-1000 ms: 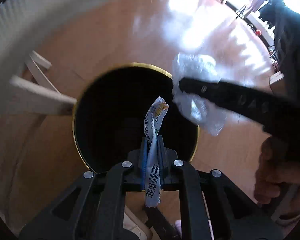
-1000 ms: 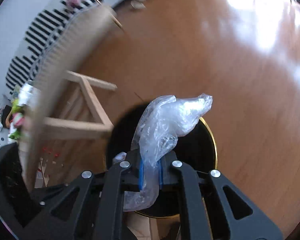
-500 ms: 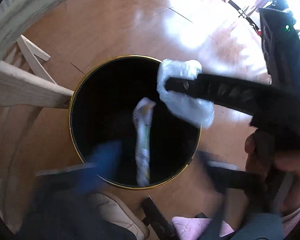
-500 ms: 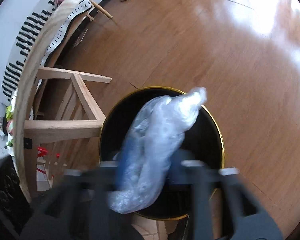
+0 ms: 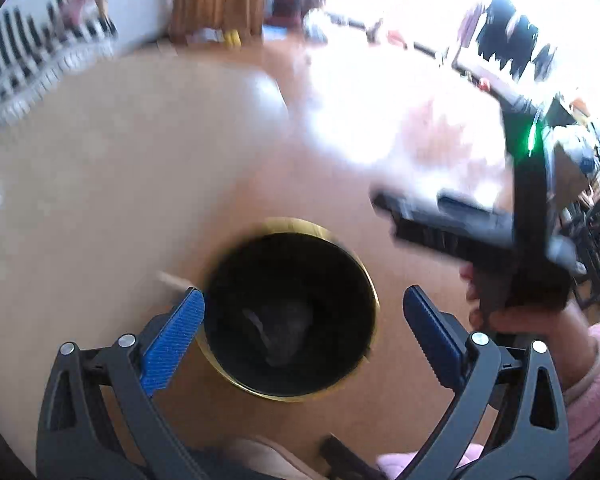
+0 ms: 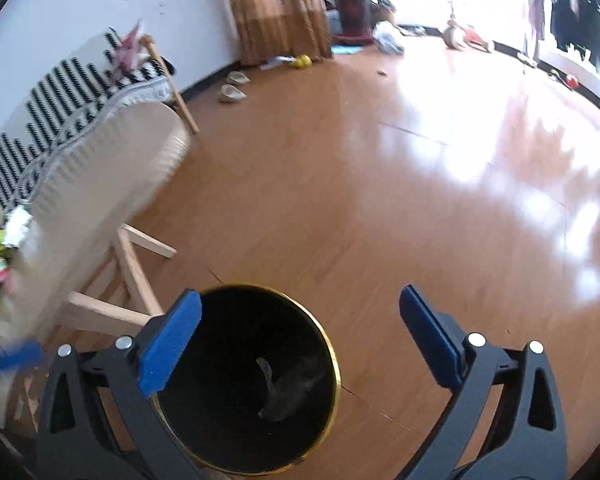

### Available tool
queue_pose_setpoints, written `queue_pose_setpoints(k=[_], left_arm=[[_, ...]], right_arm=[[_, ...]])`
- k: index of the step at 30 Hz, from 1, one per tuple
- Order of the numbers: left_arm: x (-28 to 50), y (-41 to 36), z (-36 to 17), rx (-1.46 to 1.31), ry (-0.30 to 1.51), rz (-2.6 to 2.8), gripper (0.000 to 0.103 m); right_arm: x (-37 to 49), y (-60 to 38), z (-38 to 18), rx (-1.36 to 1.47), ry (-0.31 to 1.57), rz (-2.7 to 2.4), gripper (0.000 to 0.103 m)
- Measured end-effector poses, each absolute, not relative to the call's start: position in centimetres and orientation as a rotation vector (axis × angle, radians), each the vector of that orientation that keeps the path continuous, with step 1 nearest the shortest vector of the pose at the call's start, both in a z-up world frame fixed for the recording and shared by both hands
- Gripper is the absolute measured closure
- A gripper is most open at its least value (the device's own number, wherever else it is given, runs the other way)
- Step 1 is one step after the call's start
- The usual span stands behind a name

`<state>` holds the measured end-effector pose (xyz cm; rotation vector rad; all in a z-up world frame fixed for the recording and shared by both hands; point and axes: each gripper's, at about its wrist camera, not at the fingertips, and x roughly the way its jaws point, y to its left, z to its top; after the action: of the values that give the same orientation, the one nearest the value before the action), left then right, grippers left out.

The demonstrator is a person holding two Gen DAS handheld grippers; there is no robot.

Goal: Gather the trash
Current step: 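Return both grippers to the table above the remaining trash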

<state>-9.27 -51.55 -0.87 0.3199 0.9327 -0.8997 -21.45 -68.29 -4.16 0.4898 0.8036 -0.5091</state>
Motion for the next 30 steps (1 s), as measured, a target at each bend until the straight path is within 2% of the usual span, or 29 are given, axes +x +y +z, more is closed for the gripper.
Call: queue_pose_setpoints(k=[3, 7, 15, 20, 30], left_arm=[[-7.2, -45.8, 5.4, 0.279, 0.784, -0.808, 0.006], [-3.8, -34.3, 9.3, 0.225, 0.7, -0.534, 0.006], [1.8, -13.8, 5.3, 0.027, 0.791, -0.035, 0.006], [4.1, -8.0, 2.8, -0.075, 0.842, 0.054, 0.006], [8.8, -6.2, -0.3, -0.058, 0.902, 0.036, 0.006]], right_arm=[[-20.8, -67.2, -1.2, 0.485, 0.71, -0.494, 0.007], [-17.1, -63.8, 3.2, 0.446, 0.659, -0.39, 0.007], [-7.0, -51.4, 12.4, 0.247, 0.586, -0.081, 0.007], [1.0, -44.0, 10.5, 0.202, 0.705, 0.043, 0.007], [9.6, -38.9, 6.0, 0.234, 0.777, -0.04, 0.007]])
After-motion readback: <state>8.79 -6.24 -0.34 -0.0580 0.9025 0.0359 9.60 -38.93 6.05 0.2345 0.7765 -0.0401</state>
